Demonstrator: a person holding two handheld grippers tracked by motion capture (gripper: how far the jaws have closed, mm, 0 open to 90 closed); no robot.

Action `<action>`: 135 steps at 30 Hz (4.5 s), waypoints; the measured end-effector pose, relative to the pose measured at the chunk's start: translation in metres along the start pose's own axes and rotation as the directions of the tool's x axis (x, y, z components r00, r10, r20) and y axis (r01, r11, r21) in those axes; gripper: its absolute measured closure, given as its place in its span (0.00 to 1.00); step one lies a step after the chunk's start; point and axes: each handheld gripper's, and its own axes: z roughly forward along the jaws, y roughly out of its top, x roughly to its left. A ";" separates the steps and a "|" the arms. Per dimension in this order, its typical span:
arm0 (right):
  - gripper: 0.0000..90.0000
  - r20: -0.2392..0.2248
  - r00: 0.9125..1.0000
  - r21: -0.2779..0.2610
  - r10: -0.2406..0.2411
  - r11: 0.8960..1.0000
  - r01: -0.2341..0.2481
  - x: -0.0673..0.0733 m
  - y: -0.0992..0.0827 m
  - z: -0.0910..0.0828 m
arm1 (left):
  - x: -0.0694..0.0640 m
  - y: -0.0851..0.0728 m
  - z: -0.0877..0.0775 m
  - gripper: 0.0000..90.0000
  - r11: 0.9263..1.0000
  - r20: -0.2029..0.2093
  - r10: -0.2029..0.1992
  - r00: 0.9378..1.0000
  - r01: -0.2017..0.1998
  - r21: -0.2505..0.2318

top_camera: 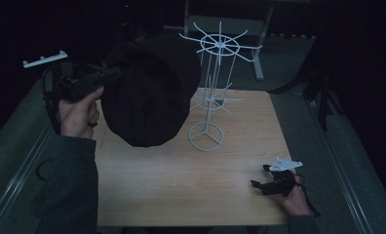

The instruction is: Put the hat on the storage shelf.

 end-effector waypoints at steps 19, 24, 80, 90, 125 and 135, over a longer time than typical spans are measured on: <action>0.15 0.000 1.000 0.000 0.000 1.000 0.000 0.000 0.000 0.000 | -0.002 0.021 0.014 0.88 0.999 -0.029 -0.005 1.000 0.004 -0.045; 0.15 -0.001 1.000 0.001 0.001 1.000 -0.001 0.000 0.000 0.000 | -0.002 0.026 0.020 0.88 0.998 -0.023 -0.017 1.000 0.015 -0.057; 0.15 0.001 1.000 0.000 0.000 1.000 0.000 0.000 0.000 0.000 | 0.020 0.014 0.057 0.87 0.997 -0.298 -0.070 0.952 0.059 -0.045; 0.15 0.001 1.000 0.000 -0.001 1.000 0.001 0.000 0.000 0.000 | 0.025 0.023 0.027 0.87 0.985 -0.294 -0.129 0.947 0.088 -0.148; 0.15 0.000 1.000 0.002 0.000 1.000 0.000 0.000 0.000 0.000 | 0.006 0.041 -0.004 0.87 0.955 -0.091 -0.145 0.985 0.115 -0.274; 0.15 0.000 1.000 0.002 0.000 1.000 0.000 0.000 0.000 0.000 | -0.010 0.048 0.013 0.87 0.962 -0.042 -0.124 0.991 0.109 -0.250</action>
